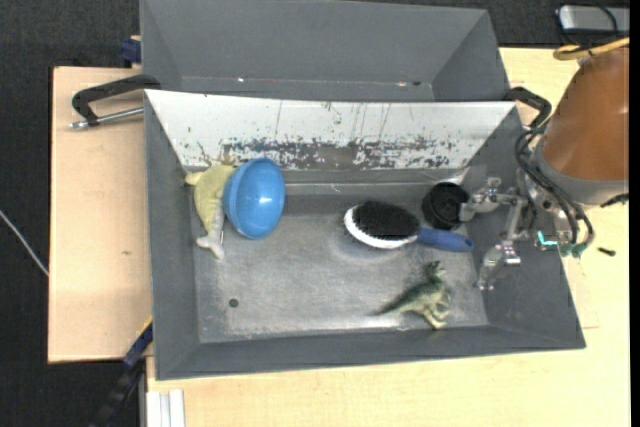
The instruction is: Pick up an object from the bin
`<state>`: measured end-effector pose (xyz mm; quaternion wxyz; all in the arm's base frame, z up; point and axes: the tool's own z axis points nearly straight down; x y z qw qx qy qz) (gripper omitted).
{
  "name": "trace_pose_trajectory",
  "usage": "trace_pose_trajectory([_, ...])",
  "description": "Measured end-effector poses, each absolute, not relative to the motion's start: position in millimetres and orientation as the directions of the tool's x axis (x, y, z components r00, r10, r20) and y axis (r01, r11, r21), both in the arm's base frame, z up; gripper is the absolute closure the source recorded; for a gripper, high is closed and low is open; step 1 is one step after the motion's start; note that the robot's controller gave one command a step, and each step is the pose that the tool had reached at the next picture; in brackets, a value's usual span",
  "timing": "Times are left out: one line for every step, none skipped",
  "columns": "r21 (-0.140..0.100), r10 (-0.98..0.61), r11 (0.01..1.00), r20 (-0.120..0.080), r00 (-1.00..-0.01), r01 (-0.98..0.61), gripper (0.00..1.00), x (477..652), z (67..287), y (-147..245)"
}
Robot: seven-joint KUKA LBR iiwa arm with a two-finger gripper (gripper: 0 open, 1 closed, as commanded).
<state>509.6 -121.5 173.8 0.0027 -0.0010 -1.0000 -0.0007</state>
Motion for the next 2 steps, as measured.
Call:
trace_pose_trajectory([-0.008, -0.190, 0.982, -0.014, -0.982, -0.190, 0.00, 499.4, 76, -68])
trace_pose_trajectory([-0.003, -0.495, 0.869, -0.010, -0.869, -0.495, 0.00, 495.8, 102, -37])
